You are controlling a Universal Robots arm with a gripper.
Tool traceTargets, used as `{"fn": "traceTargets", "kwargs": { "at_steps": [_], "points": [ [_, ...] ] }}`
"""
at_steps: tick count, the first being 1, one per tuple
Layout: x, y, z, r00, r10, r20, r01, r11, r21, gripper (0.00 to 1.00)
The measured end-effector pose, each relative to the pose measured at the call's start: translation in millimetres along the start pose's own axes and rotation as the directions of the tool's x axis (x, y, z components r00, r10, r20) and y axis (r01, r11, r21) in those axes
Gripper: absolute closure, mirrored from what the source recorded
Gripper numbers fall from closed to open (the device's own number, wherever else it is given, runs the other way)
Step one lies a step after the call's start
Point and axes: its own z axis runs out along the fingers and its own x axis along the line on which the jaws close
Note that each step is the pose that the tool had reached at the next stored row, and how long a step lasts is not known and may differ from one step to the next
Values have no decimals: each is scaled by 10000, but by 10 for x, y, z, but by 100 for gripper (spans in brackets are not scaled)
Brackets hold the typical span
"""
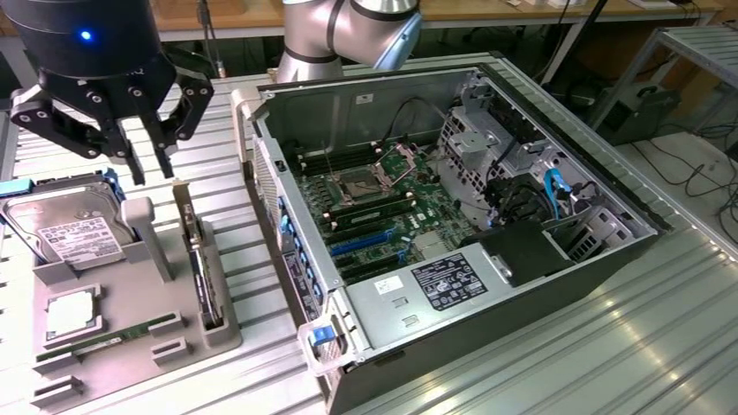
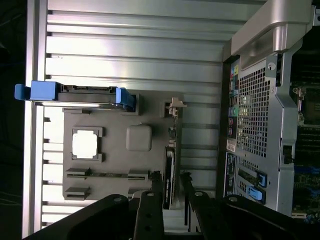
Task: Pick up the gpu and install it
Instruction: 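Pick up the gpu and move the gpu toward the slot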
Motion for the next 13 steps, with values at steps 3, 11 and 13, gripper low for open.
{"fn": "traceTargets", "kwargs": {
  "at_steps": [3,11,13],
  "points": [
    [0,0,0,10000,0,0,0,10000,-5,58],
    [2,-6,30,9986,527,23,-527,9986,19,28],
    [3,-16,91,9964,850,38,-850,9964,27,28]
  ]
}}
